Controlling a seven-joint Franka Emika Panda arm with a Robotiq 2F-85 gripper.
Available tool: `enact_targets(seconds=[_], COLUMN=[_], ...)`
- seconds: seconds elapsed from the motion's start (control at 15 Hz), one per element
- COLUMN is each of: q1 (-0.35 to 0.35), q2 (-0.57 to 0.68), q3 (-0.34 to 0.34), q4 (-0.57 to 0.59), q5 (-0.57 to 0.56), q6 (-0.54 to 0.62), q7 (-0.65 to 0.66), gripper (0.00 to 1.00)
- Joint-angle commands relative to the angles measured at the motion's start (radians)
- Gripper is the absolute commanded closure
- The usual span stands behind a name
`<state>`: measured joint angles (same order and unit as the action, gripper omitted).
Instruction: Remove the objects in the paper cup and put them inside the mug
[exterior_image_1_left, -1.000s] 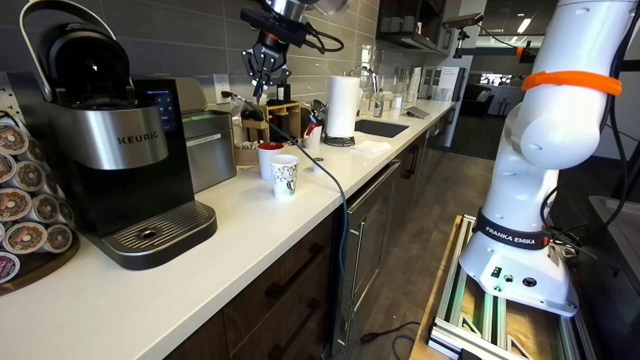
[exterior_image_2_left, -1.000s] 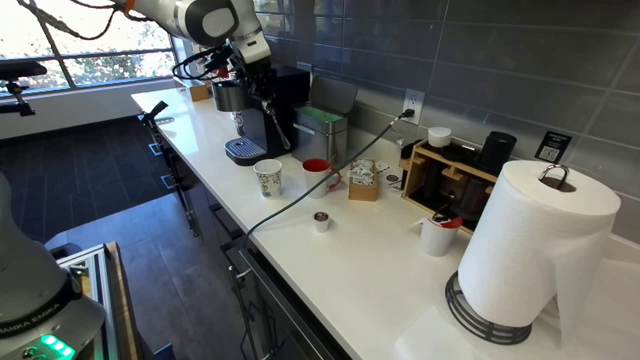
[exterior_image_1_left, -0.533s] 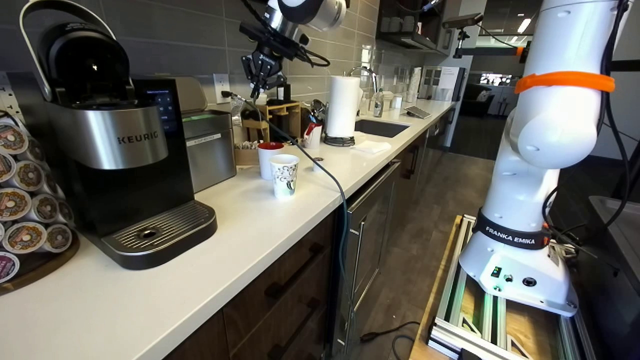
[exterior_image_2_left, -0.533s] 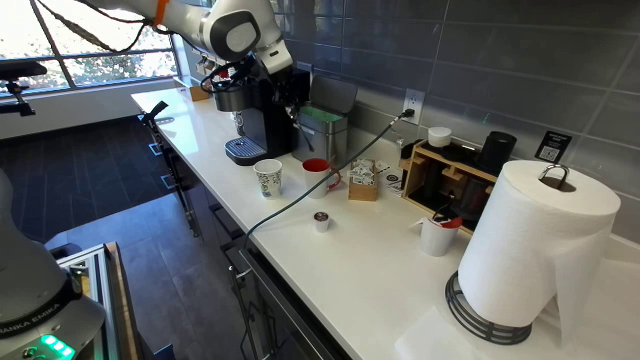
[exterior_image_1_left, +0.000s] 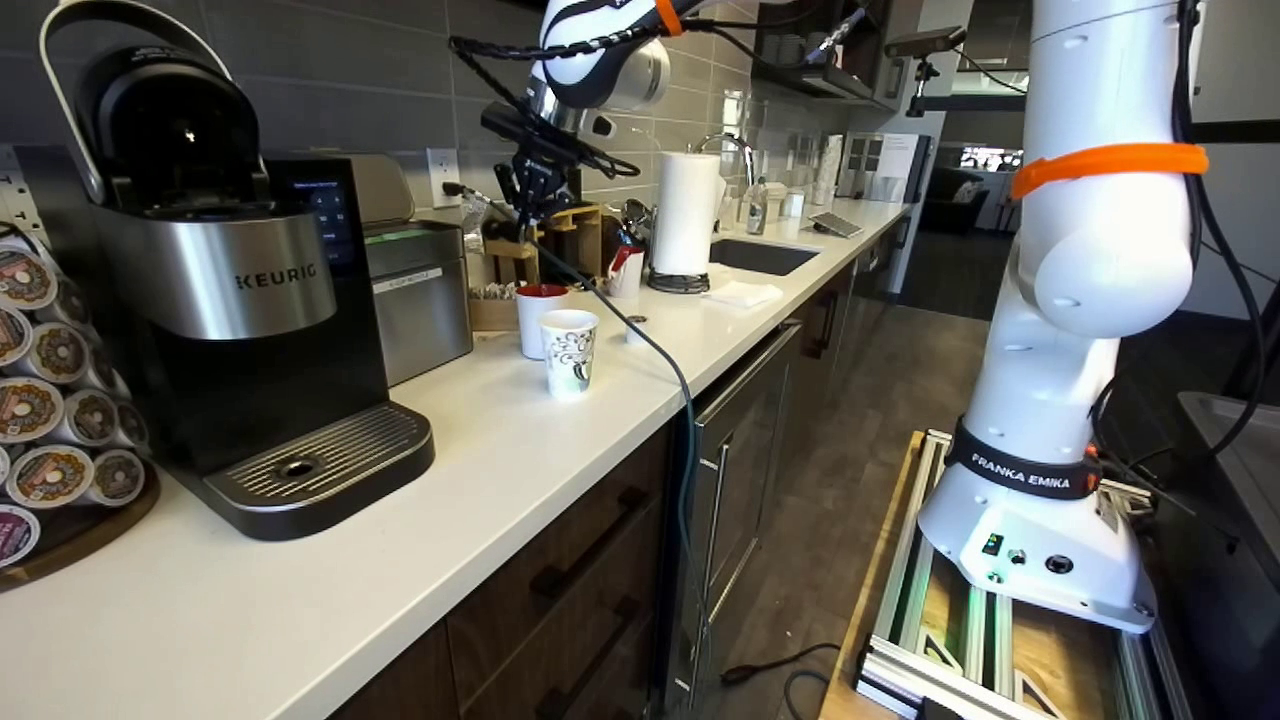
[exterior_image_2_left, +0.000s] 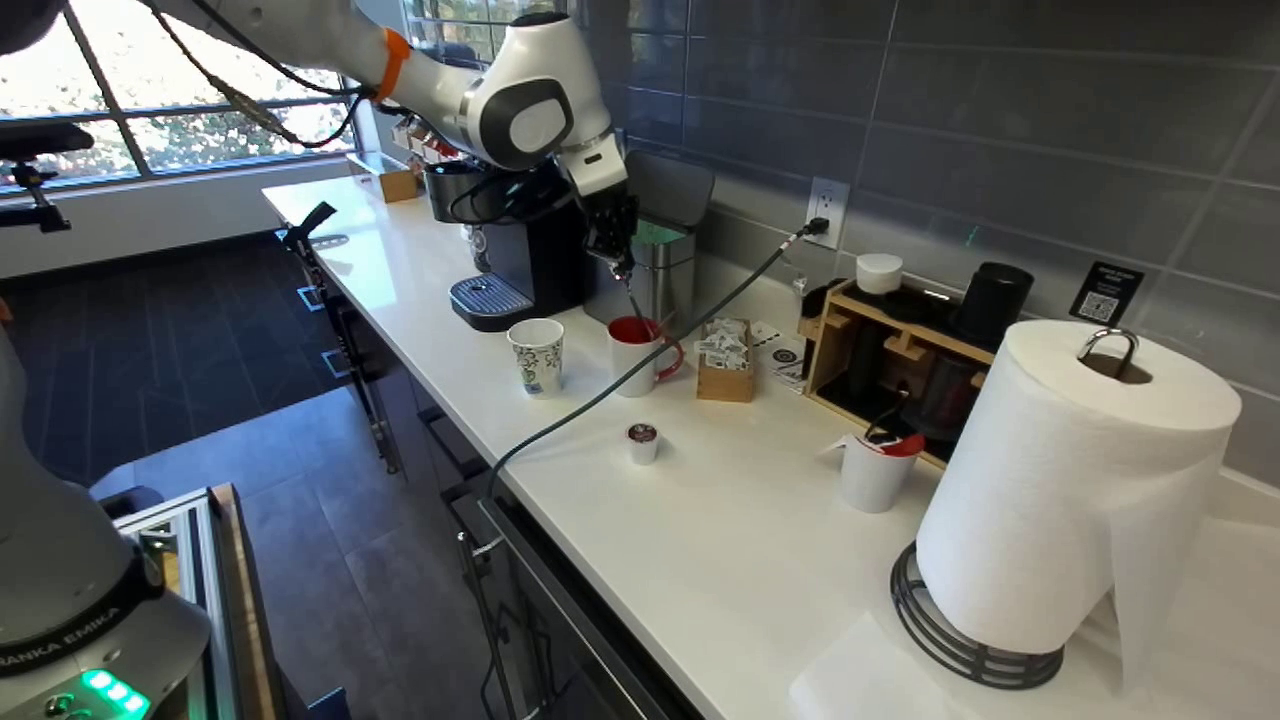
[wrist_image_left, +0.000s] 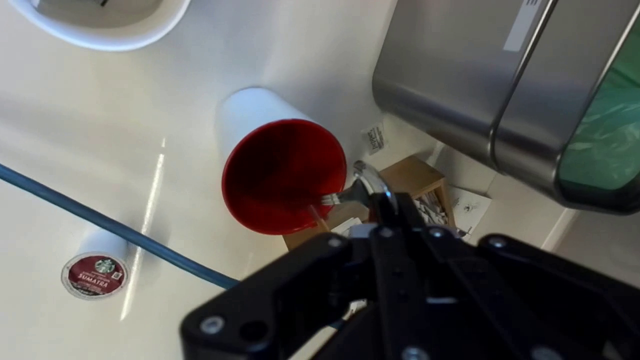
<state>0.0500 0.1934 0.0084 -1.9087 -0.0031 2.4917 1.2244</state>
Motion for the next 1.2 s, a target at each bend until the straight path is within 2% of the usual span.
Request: enact_targets(seconds=[0.0,0.27,0.53,0.6,0.73,1.0,1.13], q1=[0.014,0.012,0.016,0.016,0.017,0.022,0.019], q2=[0.052,0.079,0.098,0.101,0.105,0.082,0.037], q3=[-0.008,-0.010,-0.025,-0.027,-0.029,-0.026,-0.012], q4=[0.051,0.064,0.061,0.061,0.065,0.068,0.057], q5=[0.047,0.093,0.086,0.085,0.086,0.081,0.087], q6=[-0.051,-0.122,-0.102,-0.100,-0.100,-0.128,-0.196], q7=[0.029,0.033,0.068,0.073,0.082,0.083,0.026], gripper=[0.99,0.99,0.99,0.70,0.63,0.32,0.19])
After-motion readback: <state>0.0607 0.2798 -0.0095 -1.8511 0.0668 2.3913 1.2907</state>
